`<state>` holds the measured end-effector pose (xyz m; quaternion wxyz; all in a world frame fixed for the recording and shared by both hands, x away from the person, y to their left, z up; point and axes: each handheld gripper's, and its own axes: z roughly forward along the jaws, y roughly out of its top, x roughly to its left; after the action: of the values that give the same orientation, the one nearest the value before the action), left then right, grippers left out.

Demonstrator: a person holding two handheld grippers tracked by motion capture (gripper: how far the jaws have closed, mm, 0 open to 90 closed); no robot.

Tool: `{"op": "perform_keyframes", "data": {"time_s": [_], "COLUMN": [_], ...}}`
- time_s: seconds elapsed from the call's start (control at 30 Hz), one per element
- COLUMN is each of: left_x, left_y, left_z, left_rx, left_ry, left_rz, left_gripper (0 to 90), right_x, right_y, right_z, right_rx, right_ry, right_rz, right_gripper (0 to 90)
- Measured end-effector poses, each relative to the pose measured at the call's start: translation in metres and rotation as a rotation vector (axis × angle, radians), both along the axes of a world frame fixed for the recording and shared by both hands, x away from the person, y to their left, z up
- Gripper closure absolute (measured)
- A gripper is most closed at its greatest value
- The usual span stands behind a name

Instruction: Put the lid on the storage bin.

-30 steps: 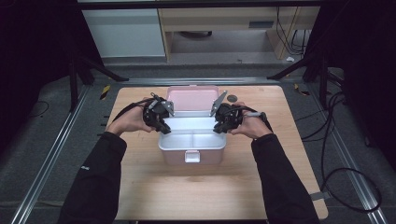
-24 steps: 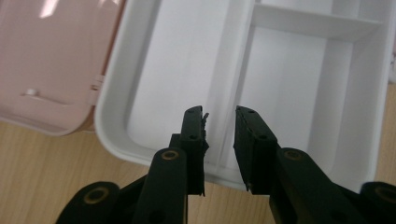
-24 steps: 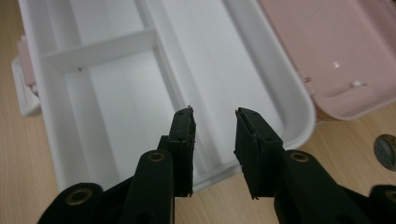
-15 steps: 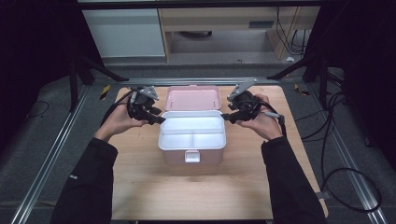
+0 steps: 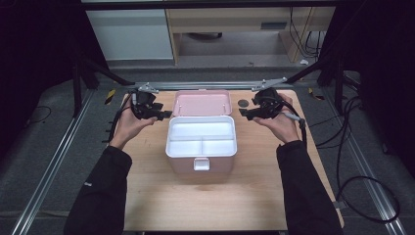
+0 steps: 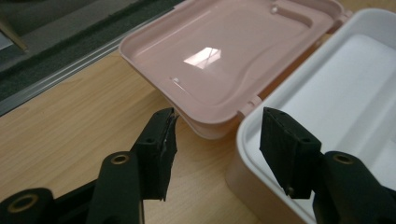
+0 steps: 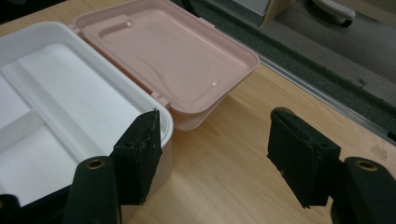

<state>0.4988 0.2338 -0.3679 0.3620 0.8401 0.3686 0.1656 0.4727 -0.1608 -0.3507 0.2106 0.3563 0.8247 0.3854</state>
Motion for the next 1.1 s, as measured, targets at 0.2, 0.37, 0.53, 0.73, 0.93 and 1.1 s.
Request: {"op": "perform_keyframes", "data": {"time_s": [0.2, 0.37, 0.53, 0.73, 0.93, 1.1], "left_x": [0.016, 0.026, 0.032, 0.045, 0.055, 0.061], "left_y": [-0.003, -0.011, -0.015, -0.018, -0.022, -0.027], "left_z": [-0.009, -0.016, -0.023, -0.035, -0.053, -0.065], "left_rx": [-0.048, -0.011, -0.031, -0.036, -0.035, -0.05], "left_ry": [-0.026, -0.04, -0.042, -0.016, 0.025, 0.04], "left_rz": [0.081, 0.098, 0.125, 0.155, 0.157, 0.138], "left_gripper": [44.2, 41.2, 39.8, 40.3, 40.3, 39.0], "right_x": [0.017, 0.035, 0.049, 0.068, 0.079, 0.084], "right_y": [0.002, 0.008, 0.018, 0.033, 0.04, 0.04], "right_z": [-0.007, -0.022, -0.035, -0.056, -0.075, -0.088], "right_rx": [0.074, 0.075, 0.118, 0.12, 0.105, 0.153], "right_ry": [-0.038, -0.04, -0.032, 0.015, 0.057, 0.099], "right_rz": [-0.035, -0.053, -0.044, -0.048, -0.054, -0.066], "right_gripper": [34.6, 33.1, 34.6, 33.8, 34.9, 35.3]}}
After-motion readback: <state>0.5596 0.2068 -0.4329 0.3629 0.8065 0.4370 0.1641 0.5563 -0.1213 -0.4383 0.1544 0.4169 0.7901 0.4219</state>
